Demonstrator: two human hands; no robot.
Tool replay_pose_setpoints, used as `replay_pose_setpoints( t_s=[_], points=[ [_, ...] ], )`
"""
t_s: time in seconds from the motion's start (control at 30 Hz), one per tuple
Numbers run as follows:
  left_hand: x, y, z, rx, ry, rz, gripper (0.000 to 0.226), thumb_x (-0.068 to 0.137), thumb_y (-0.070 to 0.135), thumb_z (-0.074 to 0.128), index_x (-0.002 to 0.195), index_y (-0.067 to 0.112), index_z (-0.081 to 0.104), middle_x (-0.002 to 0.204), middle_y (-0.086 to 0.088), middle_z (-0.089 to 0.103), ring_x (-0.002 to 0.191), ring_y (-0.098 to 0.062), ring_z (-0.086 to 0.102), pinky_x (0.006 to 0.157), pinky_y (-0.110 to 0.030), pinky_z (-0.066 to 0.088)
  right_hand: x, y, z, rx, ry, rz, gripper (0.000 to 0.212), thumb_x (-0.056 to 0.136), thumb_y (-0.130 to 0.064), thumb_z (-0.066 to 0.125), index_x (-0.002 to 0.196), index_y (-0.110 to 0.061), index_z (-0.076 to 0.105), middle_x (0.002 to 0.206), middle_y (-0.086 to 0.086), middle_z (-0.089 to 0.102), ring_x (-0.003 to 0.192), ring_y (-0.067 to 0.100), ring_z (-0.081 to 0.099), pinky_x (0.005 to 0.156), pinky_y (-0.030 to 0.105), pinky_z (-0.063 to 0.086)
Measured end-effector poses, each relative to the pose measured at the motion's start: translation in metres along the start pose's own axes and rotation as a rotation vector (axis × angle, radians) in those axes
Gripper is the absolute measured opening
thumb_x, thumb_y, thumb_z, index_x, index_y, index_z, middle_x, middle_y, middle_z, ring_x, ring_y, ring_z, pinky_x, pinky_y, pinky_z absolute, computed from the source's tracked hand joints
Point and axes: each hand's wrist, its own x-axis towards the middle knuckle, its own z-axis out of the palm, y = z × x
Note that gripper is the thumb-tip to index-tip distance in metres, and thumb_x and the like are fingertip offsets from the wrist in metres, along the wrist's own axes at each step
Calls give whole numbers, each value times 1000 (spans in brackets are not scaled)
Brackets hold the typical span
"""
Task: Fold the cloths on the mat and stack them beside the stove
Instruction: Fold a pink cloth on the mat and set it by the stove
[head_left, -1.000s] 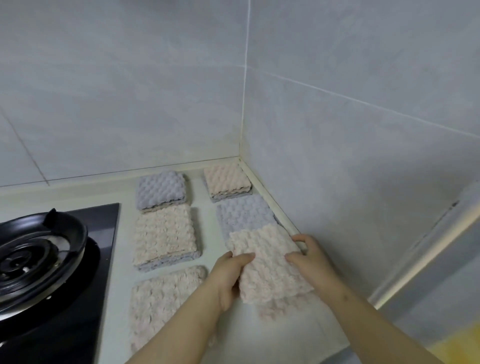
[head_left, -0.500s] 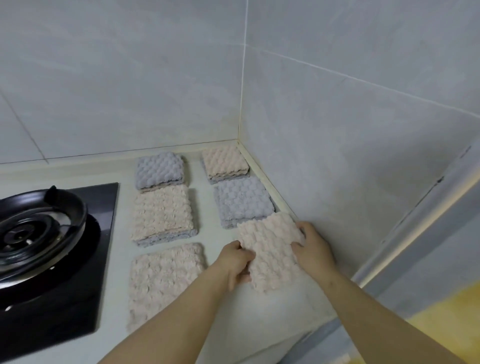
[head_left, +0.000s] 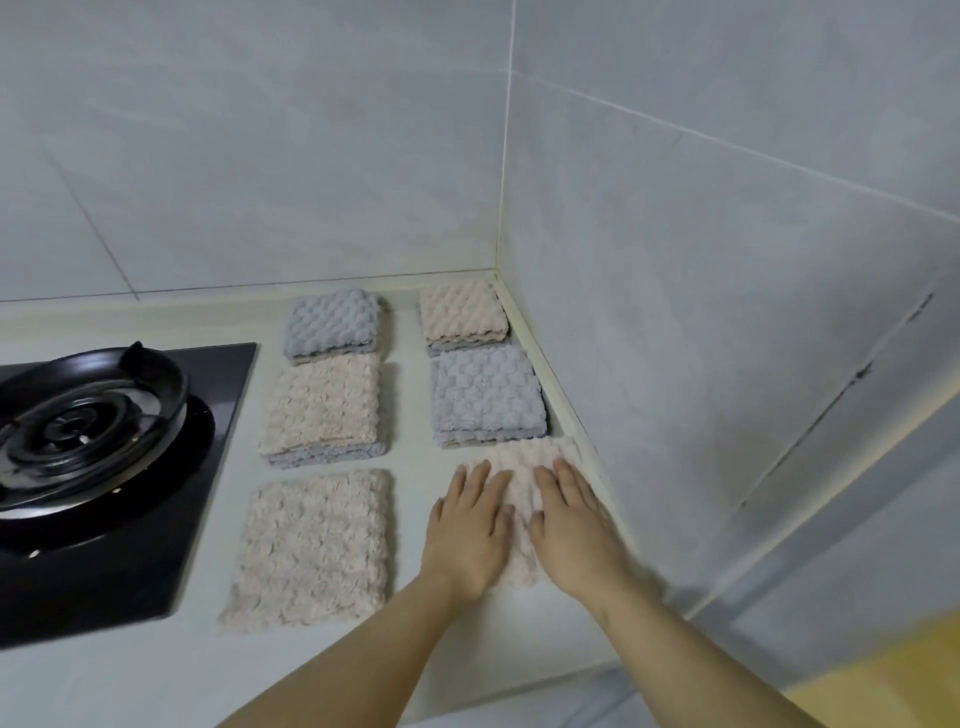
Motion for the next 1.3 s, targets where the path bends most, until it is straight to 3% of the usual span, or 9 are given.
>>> replay_pose_setpoints(
  t_s=[0.1, 0.47, 0.6, 0.7, 0.77, 0.87, 1.07, 1.17, 1.3],
  points=[
    [-4, -1, 3, 169, -63, -48, 50, 101, 41, 16, 149, 33, 5, 158, 8, -9, 145, -14, -14, 118, -39, -4, -1, -1, 8, 81, -24, 29, 56, 99, -27, 28, 150, -24, 5, 159, 0, -7, 146, 13, -6, 117, 28, -4],
    [-21, -1, -6, 342, -70, -90, 49, 101, 38, 16, 149, 33, 6, 158, 10, -6, 144, -18, -17, 115, -43, -12, -9, -1, 13, 192, -63, 52, 57, 96, -26, 35, 149, -28, 13, 159, -5, -1, 146, 13, 0, 117, 32, 5],
    [-16, 3, -9, 279, -103, -98, 51, 101, 38, 21, 149, 31, 8, 159, 8, -3, 145, -19, -12, 116, -44, -6, -10, -8, 5, 130, -61, 74, 58, 96, -29, 36, 149, -24, 14, 159, 0, 1, 146, 17, 1, 117, 32, 4],
    [-18, 5, -24, -26, -4, -69, 52, 98, 31, 39, 147, 23, 23, 155, 1, 19, 144, -19, 15, 117, -35, 15, -10, -28, -10, 166, 2, 54, 55, 92, -30, 45, 143, -22, 27, 155, 1, 19, 143, 21, 12, 116, 36, 14],
    [-29, 1, -48, -270, 75, -107, 50, 95, 20, 45, 143, 20, 30, 147, -1, 37, 134, -17, 36, 105, -24, 28, -12, -56, -19, 294, 31, -20, 49, 89, -24, 49, 137, -22, 37, 146, -1, 33, 137, 19, 25, 112, 36, 23],
    [-60, -21, -96, -356, 205, -203, 43, 94, 13, 42, 136, 24, 39, 132, 2, 50, 117, -15, 50, 91, -21, 37, -10, -110, -21, 416, 12, -133, 40, 88, -20, 50, 128, -22, 47, 139, -2, 42, 128, 19, 39, 106, 34, 32],
    [-173, -116, -187, -307, 492, -453, 39, 91, 14, 39, 127, 27, 49, 122, 4, 58, 90, -11, 56, 78, -25, 48, -33, -252, 14, 439, -140, -351, 32, 88, -21, 50, 120, -23, 53, 130, -1, 48, 115, 21, 49, 99, 33, 40],
    [-252, -172, -220, -259, 632, -587, 38, 92, 17, 39, 128, 28, 46, 123, 5, 58, 94, -10, 54, 77, -24, 46, -67, -341, 45, 462, -279, -481, 29, 87, -19, 50, 115, -23, 54, 127, -3, 47, 104, 20, 53, 93, 36, 45],
    [-368, -243, -259, -207, 771, -758, 35, 92, 17, 39, 122, 32, 48, 116, 8, 60, 88, -9, 58, 70, -23, 49, -129, -462, 91, 476, -455, -689, 29, 89, -18, 48, 117, -23, 52, 129, -4, 44, 100, 13, 49, 84, 27, 42]
  ],
)
